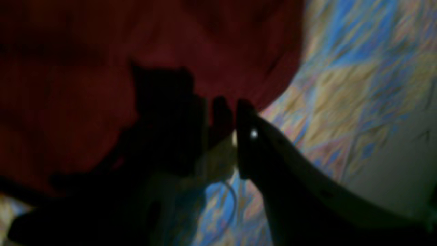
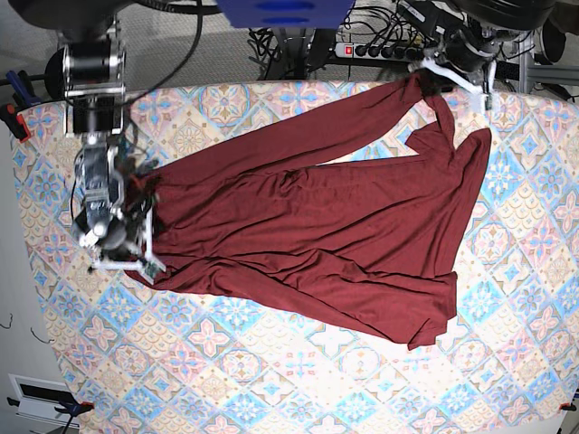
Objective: Layout the t-shirt on the table in an organized manner, then fold the t-shirt properly
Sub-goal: 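Pull the grasped fabric with the left gripper back toward its side, then lower the fabric with the left gripper and regrasp the shirt edge, then pull both grippers apart to stretch the shirt flat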
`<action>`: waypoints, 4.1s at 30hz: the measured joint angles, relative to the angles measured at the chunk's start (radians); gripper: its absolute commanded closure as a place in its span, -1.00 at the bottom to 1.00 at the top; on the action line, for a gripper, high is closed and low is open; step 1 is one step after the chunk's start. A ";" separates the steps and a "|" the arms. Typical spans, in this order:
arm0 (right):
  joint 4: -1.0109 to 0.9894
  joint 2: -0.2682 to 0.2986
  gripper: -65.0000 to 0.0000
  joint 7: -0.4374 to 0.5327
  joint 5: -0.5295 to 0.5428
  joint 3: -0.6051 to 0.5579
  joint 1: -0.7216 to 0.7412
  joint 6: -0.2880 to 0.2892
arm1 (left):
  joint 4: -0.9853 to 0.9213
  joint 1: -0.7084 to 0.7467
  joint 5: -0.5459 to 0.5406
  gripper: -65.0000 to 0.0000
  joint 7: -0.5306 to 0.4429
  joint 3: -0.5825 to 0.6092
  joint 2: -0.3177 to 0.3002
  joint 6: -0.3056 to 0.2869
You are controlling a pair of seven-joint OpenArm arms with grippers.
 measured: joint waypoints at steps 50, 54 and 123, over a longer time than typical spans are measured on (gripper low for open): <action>0.149 -0.047 -0.07 -0.098 -0.003 0.263 -0.218 0.002 | -0.154 -0.354 -0.266 -0.73 0.063 -0.129 -0.111 0.004; 0.154 -0.071 -0.07 -0.105 -0.004 0.264 -0.219 0.002 | -0.154 -0.354 -0.218 -0.73 0.064 -0.190 -0.112 0.004; -0.051 -0.035 1.00 -0.035 0.038 0.748 -0.260 0.004 | -0.270 -0.357 -0.200 -0.73 0.064 -0.373 -0.102 0.000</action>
